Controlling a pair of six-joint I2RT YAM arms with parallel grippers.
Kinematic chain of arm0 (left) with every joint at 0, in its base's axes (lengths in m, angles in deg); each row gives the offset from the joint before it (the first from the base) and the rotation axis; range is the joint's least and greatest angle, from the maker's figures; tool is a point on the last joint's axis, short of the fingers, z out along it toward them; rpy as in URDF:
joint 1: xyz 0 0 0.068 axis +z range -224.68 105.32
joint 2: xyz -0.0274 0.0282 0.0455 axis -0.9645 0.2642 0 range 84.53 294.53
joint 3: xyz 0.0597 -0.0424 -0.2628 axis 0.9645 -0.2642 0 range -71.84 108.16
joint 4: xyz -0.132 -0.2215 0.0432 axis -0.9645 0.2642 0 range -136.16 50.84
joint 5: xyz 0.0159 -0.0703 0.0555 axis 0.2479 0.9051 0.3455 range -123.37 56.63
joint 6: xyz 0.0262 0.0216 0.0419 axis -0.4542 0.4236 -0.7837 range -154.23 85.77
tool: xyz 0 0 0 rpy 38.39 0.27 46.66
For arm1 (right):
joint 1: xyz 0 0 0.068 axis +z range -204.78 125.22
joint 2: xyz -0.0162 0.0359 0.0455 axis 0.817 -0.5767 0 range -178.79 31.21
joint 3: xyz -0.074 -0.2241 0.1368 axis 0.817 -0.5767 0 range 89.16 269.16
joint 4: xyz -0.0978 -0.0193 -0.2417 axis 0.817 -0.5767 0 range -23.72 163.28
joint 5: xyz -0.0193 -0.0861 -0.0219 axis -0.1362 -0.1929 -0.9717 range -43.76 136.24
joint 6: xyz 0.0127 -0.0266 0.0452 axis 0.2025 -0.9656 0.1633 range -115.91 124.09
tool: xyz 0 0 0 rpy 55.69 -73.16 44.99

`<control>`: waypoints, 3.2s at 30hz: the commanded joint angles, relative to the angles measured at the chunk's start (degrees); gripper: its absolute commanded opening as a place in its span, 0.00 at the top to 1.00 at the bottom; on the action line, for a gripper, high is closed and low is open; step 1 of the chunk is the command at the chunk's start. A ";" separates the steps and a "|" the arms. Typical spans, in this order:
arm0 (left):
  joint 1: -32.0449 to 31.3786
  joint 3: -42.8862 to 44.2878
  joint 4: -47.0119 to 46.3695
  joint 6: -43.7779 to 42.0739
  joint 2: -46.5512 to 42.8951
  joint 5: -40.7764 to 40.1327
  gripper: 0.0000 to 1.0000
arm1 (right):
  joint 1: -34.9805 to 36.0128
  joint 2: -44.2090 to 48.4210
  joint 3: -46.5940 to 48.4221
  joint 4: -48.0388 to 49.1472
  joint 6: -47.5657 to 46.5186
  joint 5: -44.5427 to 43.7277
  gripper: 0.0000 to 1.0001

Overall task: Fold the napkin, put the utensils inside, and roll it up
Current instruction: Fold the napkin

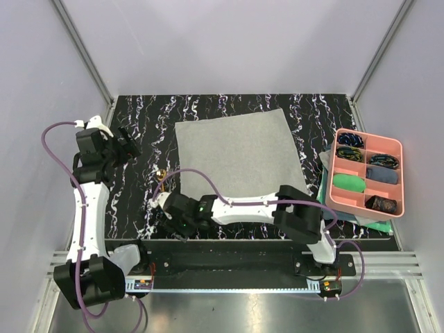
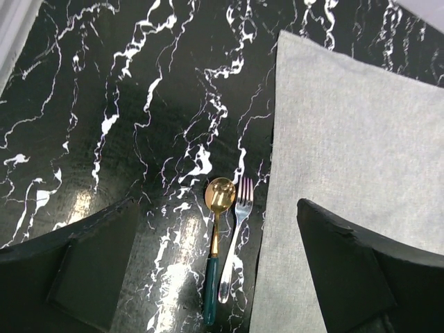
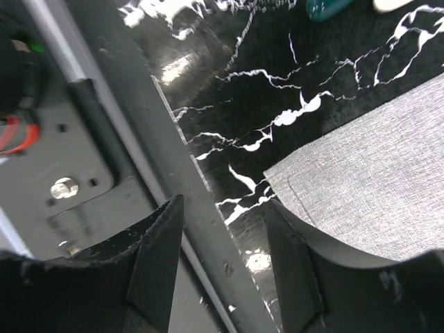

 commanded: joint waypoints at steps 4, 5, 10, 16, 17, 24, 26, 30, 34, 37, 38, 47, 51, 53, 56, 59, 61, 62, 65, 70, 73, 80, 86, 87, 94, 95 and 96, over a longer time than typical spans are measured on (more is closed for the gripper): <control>0.04 0.44 -3.44 0.10 -2.05 2.23 0.01 | 3.11 -4.38 6.85 -4.77 -2.68 -13.35 0.43; 0.04 0.44 -3.52 0.11 -1.96 2.32 0.01 | 3.28 -4.56 7.03 -5.04 -2.85 -14.57 0.43; 0.04 0.44 -3.44 0.37 -1.78 3.47 0.01 | 3.46 -5.78 7.99 -5.30 -4.00 -16.08 0.44; 0.04 0.44 -3.52 0.37 -1.69 3.99 0.01 | 3.46 -7.72 9.05 -5.57 -4.96 -16.34 0.48; 0.04 0.26 -3.52 0.46 -1.69 3.99 0.01 | 3.46 -7.90 9.14 -5.57 -5.05 -16.08 0.51; 0.04 0.35 -3.52 0.54 -1.69 4.17 0.01 | 3.46 -9.39 9.40 -5.83 -4.26 -14.85 0.59; 0.04 0.35 -3.61 0.54 -1.69 4.26 0.01 | 3.55 -9.57 9.49 -6.44 -3.73 -14.85 0.60; 0.04 0.26 -3.61 0.54 -1.78 4.26 0.01 | 3.46 -10.88 10.10 -8.29 -3.21 -14.23 0.65; 0.04 0.26 -3.70 0.63 -1.87 4.26 0.01 | 3.55 -12.03 10.54 -10.49 -2.15 -13.62 0.74; 0.04 0.26 -3.61 0.63 -2.13 4.26 0.01 | 3.37 -12.56 10.63 -11.72 -1.45 -12.83 0.78; 0.04 0.18 -3.61 0.63 -2.13 4.17 0.01 | 3.46 -12.64 10.28 -11.89 -1.27 -12.48 0.79; 0.12 0.17 -3.61 0.55 -2.57 3.73 0.01 | 3.37 -13.17 10.19 -11.98 0.75 -7.21 1.00; 0.04 0.17 -3.61 0.54 -2.92 3.20 0.01 | 3.37 -10.28 10.90 -11.55 1.27 -5.18 1.00; 0.04 0.17 -3.61 0.54 -3.10 2.77 0.01 | 3.37 -7.39 10.55 -11.02 1.45 -5.35 1.00; 0.04 0.17 -3.61 0.37 -3.19 2.59 0.01 | 1.98 -3.52 9.76 -10.49 1.19 -7.64 1.00; 0.12 0.09 -3.61 0.46 -3.10 2.50 0.01 | -1.70 -0.09 7.66 -10.05 1.01 -7.47 1.00; 0.12 0.09 -3.61 0.37 -3.28 2.33 0.01 | -3.65 1.50 5.98 -9.44 0.40 -7.82 1.00; 0.21 0.17 -3.70 0.37 -3.28 2.24 0.01 | -4.61 2.64 4.23 -9.17 -0.04 -8.34 1.00; 0.12 0.17 -3.70 0.37 -3.28 2.15 0.01 | -9.01 4.57 1.07 -8.30 -1.01 -9.14 1.00; 0.12 0.09 -3.61 0.46 -3.28 2.24 0.01 | -16.04 6.25 -2.02 -6.89 -3.20 -10.80 1.00; 0.12 0.17 -3.61 0.46 -2.93 2.67 0.01 | -20.16 5.38 -2.20 -5.57 -4.61 -11.07 1.00; 0.21 0.17 -3.61 0.54 -2.75 3.03 0.01 | -23.87 5.89 -0.71 -4.86 -8.30 -0.81 1.00; 0.30 0.09 -3.70 0.98 -2.84 3.82 0.01 | -15.71 8.89 -3.43 -3.29 -6.37 -0.16 0.68; 0.30 0.17 -3.70 0.98 -2.75 3.99 0.01 | -12.65 8.63 -3.52 -3.02 -5.33 -0.87 0.63; 0.21 -0.18 -3.96 1.34 -2.66 4.70 0.01 | -5.51 2.84 0.25 -0.12 -1.45 -1.05 0.46; 0.30 -0.09 -4.05 1.34 -2.66 4.70 0.01 | -4.98 2.13 0.87 -0.20 -1.27 -0.96 0.44; 0.30 -0.18 -3.97 1.34 -2.66 4.61 0.01 | -4.45 1.51 1.31 -0.21 -1.19 -1.05 0.43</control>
